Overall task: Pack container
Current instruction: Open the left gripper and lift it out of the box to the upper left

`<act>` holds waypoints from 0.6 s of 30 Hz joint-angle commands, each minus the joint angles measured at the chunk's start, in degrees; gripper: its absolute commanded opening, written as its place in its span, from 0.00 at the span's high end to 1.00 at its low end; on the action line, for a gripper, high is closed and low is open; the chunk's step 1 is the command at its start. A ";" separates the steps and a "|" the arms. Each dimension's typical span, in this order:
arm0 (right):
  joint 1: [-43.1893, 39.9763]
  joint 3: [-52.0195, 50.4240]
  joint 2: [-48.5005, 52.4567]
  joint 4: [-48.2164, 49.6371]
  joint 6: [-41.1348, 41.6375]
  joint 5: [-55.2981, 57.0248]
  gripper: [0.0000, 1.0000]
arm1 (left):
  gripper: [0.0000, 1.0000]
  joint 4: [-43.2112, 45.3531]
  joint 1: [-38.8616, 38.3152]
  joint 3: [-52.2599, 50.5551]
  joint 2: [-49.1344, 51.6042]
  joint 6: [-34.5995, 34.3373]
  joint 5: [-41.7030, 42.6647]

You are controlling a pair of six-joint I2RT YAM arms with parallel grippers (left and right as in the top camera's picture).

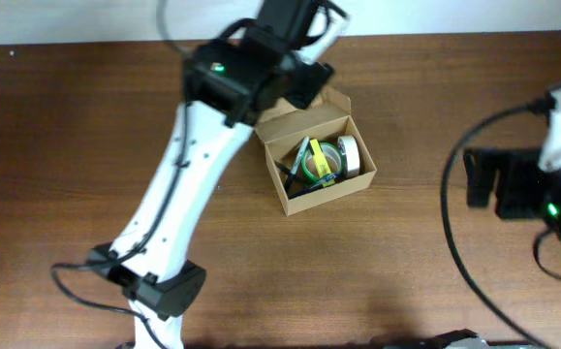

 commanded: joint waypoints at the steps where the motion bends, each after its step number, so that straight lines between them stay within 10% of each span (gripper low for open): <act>1: -2.82 -0.52 4.04 -0.35 -0.11 4.42 0.01 | 0.34 -4.42 4.79 0.57 -2.32 -14.38 -7.80; 2: -4.20 -0.52 5.29 -0.35 -0.13 4.07 0.00 | 0.35 -6.27 6.45 0.57 -2.78 -16.92 -6.75; 6: -11.28 -0.52 11.28 -0.35 -0.15 -0.83 0.59 | 0.41 -12.41 12.63 0.57 -3.85 -19.28 0.35; 10: -18.58 -0.52 18.64 -0.33 -0.15 -5.66 0.96 | 0.47 -16.55 17.03 0.55 -3.91 -19.26 0.70; 18: -26.71 -0.52 34.49 1.25 -4.20 -14.99 0.96 | 0.78 -21.11 21.59 0.46 -3.87 -19.30 0.92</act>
